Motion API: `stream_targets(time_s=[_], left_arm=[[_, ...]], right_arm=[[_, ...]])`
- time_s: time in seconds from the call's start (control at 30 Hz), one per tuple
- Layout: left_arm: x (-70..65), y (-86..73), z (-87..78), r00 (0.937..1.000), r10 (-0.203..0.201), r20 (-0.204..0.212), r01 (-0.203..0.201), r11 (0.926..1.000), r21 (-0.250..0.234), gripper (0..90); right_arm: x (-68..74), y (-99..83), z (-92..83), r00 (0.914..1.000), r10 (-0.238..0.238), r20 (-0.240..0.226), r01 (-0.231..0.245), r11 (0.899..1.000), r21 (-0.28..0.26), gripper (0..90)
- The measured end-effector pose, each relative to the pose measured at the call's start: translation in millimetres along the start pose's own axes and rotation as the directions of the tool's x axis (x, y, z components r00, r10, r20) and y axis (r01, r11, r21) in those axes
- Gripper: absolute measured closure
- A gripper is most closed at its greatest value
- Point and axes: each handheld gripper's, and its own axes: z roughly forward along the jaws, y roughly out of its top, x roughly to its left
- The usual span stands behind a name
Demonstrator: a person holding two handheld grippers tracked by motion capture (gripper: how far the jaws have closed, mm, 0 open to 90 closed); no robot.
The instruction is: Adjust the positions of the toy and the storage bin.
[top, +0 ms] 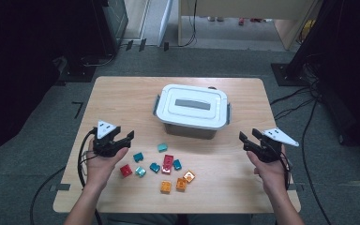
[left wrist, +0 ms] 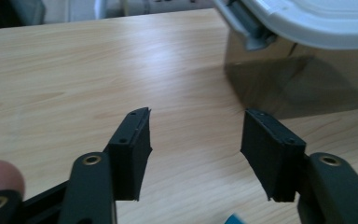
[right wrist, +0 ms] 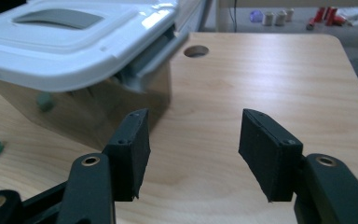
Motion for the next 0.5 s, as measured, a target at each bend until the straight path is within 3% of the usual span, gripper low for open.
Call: stream_targets(time_s=[0.13,0.3,0.5], left_arm=[[-8.4,10.4,16.1,0.9994,-0.015,0.03,0.015,0.9998,-0.016,51.7],[-15.2,25.0,34.2,0.9976,-0.044,0.053,0.047,0.9973,-0.057,56.4],[-20.7,34.5,57.6,0.9979,-0.065,0.004,0.065,0.9955,-0.069,61.7]], right_arm=[[9.4,8.5,9.9,1.0,-0.002,-0.001,0.002,1.0,-0.021,45.8],[5.6,17.1,20.0,0.9974,0.07,0.016,-0.069,0.996,-0.051,54.9],[6.9,22.8,37.6,0.9964,0.085,-0.003,-0.085,0.996,-0.04,59.2]])
